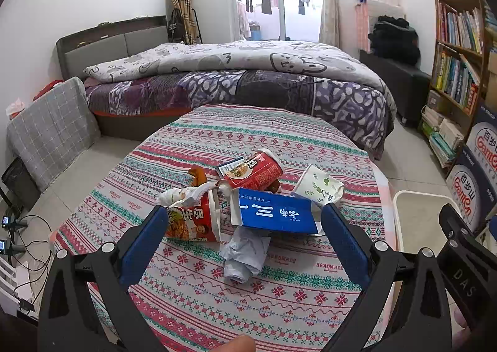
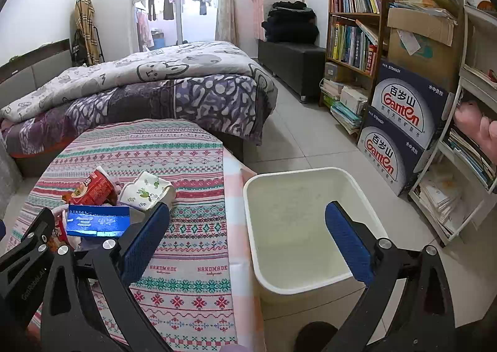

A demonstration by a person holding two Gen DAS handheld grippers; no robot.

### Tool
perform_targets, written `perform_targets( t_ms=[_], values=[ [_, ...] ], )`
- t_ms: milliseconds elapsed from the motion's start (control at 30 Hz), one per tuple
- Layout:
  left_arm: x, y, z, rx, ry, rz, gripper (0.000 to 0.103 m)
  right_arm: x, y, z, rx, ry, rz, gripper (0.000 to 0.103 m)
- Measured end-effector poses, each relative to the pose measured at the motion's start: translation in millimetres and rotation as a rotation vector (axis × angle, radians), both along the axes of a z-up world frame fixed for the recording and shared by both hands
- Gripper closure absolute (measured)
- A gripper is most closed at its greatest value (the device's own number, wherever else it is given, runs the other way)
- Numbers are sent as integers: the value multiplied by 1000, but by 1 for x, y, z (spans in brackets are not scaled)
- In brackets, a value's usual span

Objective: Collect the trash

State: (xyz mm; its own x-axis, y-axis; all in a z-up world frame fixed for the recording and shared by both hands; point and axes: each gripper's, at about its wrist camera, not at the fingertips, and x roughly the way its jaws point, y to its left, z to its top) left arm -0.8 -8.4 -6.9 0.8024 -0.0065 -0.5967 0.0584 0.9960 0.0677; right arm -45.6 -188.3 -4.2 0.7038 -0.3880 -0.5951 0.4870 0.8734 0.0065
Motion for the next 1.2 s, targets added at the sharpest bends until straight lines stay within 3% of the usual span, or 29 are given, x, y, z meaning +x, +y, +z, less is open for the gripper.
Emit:
perform_targets(
  t_ms=[1200],
  values=[
    [-3,-30,-6,9,16,-65,7,-13,-28,-10,22,27,-66,7]
  ],
)
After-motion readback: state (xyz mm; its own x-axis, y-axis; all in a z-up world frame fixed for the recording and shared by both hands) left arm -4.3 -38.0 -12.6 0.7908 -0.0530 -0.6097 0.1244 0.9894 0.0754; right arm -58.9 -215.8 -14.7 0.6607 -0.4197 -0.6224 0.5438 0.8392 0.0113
